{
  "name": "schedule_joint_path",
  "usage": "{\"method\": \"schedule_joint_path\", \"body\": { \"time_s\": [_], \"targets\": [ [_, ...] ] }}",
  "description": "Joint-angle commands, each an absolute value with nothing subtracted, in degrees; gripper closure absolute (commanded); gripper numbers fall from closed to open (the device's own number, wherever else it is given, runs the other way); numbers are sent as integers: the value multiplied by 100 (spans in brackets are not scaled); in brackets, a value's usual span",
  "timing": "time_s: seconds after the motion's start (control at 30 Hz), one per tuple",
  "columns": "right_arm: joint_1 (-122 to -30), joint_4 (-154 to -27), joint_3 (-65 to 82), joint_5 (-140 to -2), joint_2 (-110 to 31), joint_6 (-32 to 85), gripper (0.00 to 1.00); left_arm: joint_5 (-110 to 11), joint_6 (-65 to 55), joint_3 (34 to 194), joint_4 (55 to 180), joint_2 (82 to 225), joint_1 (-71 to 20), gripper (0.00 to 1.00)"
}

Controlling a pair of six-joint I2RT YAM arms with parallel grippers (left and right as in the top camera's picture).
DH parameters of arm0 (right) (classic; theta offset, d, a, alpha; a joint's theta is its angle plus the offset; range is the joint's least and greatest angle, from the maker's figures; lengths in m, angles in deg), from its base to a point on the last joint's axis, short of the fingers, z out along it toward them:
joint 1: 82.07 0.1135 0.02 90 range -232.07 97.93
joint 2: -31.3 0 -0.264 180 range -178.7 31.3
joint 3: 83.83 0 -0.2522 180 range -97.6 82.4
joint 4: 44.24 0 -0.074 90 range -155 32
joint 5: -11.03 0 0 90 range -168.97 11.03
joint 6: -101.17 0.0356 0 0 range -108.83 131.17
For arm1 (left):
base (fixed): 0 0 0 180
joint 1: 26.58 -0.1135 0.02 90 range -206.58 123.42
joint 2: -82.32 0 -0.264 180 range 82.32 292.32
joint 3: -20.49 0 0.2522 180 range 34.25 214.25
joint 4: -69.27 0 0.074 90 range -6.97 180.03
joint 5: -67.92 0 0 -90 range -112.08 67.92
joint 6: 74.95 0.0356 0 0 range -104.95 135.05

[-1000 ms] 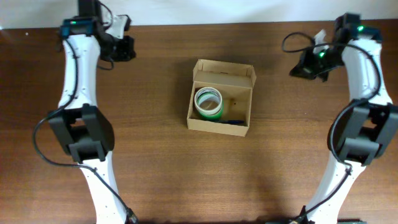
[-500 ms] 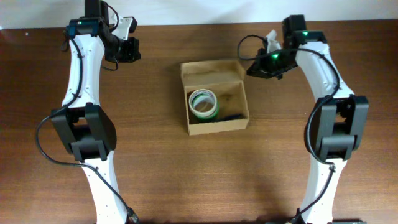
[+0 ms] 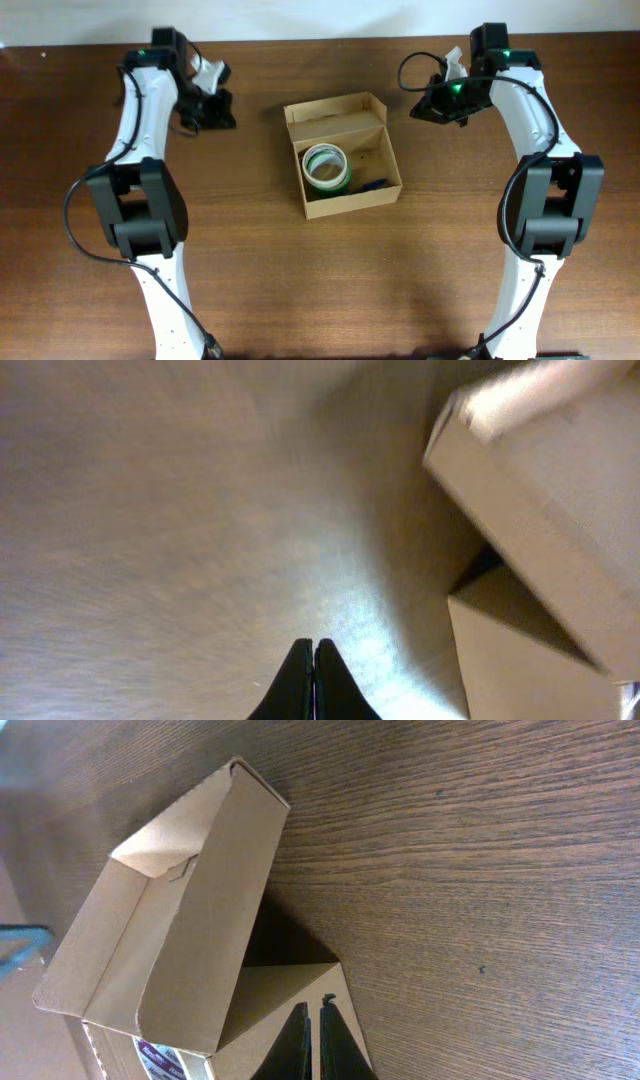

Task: Pack container
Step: 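Grasp the box lid flaps with both grippers from either side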

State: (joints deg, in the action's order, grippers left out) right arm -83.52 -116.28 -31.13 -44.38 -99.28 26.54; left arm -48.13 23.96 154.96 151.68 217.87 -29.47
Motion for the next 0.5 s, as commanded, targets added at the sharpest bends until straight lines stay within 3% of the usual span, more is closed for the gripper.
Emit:
{"method": "schedule_joint_path", "body": {
  "time_s": [0.0, 0.47],
  "targets": [
    [-8321, -11643, -3093, -4589, -10033, 2648, 96, -5449, 2363, 14856, 14934, 21846, -2702, 98],
    [-8321, -11783, -3063, -4818, -10033, 2646, 96, -5925, 2039, 14587, 13697, 21850, -1800, 98]
  ]
}}
